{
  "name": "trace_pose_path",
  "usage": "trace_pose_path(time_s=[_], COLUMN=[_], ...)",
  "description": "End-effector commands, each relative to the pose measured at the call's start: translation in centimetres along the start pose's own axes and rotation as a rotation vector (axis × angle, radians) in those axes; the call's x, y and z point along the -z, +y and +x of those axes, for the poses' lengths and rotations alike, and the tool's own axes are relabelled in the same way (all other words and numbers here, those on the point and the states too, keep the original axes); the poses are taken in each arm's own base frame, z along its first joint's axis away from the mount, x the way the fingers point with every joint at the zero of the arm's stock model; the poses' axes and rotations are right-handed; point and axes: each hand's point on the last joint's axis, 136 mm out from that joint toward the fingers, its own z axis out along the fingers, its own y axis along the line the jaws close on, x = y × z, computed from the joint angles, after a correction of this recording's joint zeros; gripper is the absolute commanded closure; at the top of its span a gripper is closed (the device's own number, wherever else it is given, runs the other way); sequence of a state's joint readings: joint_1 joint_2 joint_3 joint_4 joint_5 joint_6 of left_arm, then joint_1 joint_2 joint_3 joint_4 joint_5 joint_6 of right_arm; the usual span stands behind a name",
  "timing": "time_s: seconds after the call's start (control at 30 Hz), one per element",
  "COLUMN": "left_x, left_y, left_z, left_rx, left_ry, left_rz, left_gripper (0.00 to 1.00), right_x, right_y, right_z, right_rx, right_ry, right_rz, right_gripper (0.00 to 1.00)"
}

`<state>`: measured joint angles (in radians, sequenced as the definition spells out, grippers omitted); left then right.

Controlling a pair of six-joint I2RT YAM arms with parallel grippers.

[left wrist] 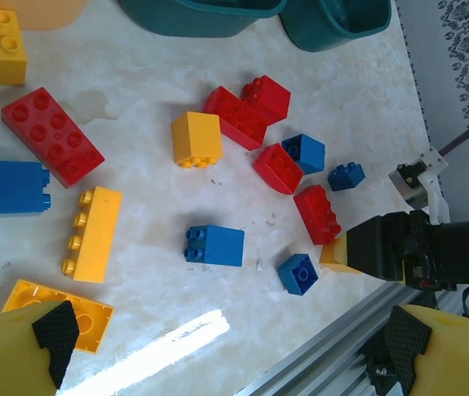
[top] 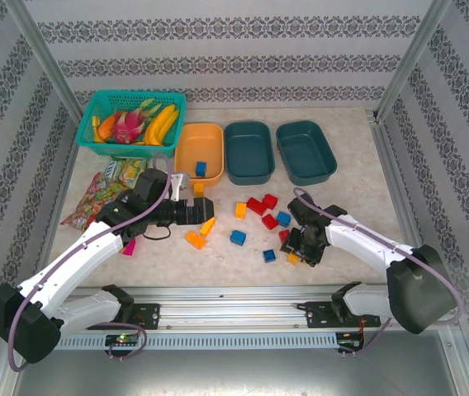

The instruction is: Sort the legos into containers by color

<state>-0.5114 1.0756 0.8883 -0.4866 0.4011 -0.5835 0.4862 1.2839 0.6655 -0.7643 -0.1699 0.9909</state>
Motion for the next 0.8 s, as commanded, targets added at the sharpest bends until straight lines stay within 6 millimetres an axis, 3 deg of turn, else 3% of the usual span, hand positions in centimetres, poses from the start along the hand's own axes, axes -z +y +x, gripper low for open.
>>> trace_pose_path(time_s=[0.0, 0.23, 0.37, 0.47, 0.6, 0.77], left_x=[-0.1, -0.2, 0.0, 0.2, 0.2, -1.1], left_y=[-0.4, -1.1, -2.0, -3.2, -5.1, -6.9], left_z=[0.9, 0.8, 0.5, -0.6, -3.2, -7.1], left_rx=[-0.022, -0.034, -0.039, -0.041, -0.018, -0.010], left_ry=[0.035, 0.034, 0.026, 0.001, -0.058, -0.103], left_rz=[0.020, 0.034, 0.056, 0.085, 0.123, 0.140], left_gripper=[0.03, 0.04, 0.04, 0.03, 0.02, 0.01], right_x=[-0.5, -0.1, 2.5, 5.6, 10.6, 14.0], right_y=[-0.4, -1.1, -0.5, 0.6, 3.3, 6.7], right_z=[-0.3, 0.0, 0.0, -0.5, -3.6, -11.0], right_rx=[0.000, 0.017, 0.075, 0.110, 0.144, 0.147], right_ry=[-0.006, -0.020, -0.080, -0.144, -0.270, -0.387], right_rz=[0.033, 0.064, 0.072, 0.052, -0.011, -0.044], right_gripper=[0.50, 0.67, 0.72, 0.73, 0.73, 0.73])
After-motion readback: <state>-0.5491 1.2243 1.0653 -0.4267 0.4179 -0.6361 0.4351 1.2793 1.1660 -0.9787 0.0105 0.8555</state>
